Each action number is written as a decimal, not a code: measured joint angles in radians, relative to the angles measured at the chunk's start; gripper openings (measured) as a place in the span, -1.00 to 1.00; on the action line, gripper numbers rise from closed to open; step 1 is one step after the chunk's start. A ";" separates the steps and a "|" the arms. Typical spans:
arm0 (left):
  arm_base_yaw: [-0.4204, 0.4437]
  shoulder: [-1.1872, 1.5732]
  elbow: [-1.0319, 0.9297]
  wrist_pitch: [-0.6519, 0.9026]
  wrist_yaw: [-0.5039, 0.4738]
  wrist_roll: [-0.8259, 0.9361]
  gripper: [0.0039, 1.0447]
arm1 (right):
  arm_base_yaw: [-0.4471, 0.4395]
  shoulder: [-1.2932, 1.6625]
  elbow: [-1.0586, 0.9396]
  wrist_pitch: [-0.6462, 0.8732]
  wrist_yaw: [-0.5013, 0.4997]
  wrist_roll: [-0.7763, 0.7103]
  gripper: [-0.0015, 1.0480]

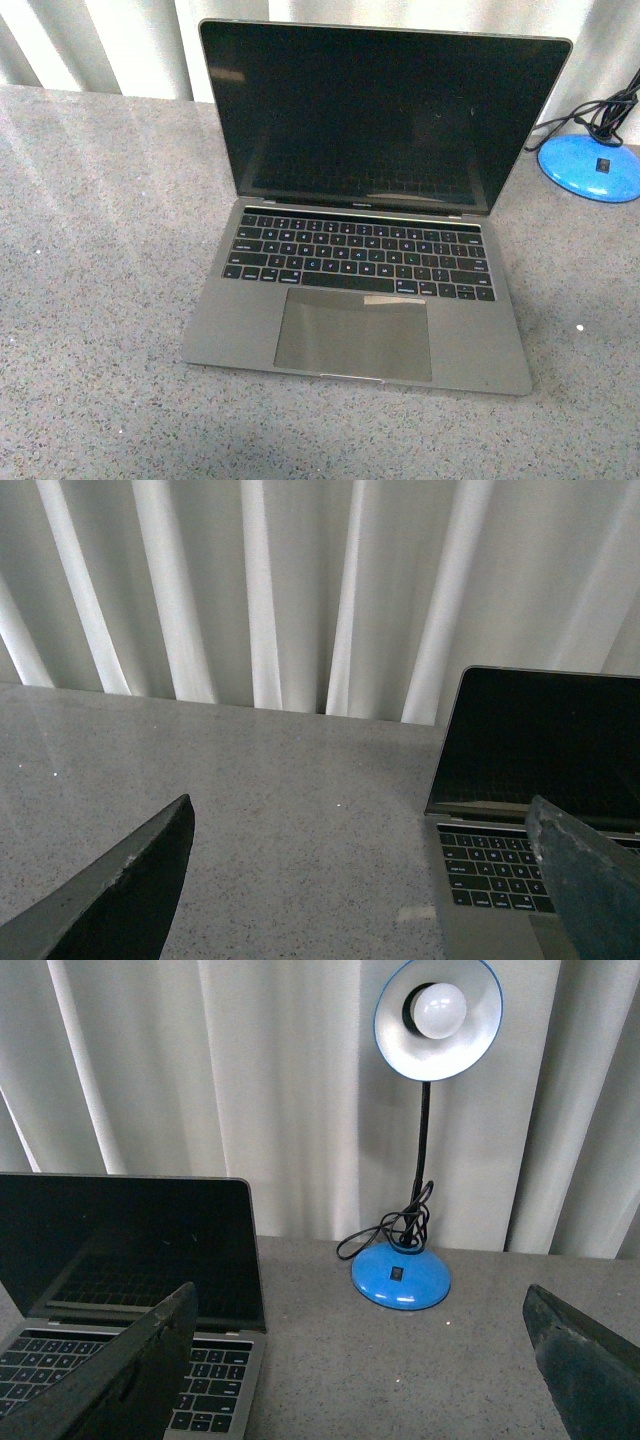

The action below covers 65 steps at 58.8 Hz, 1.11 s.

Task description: Close laptop

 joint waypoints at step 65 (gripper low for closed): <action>0.000 0.000 0.000 0.000 0.000 0.000 0.87 | 0.000 0.000 0.000 0.000 0.000 0.000 0.81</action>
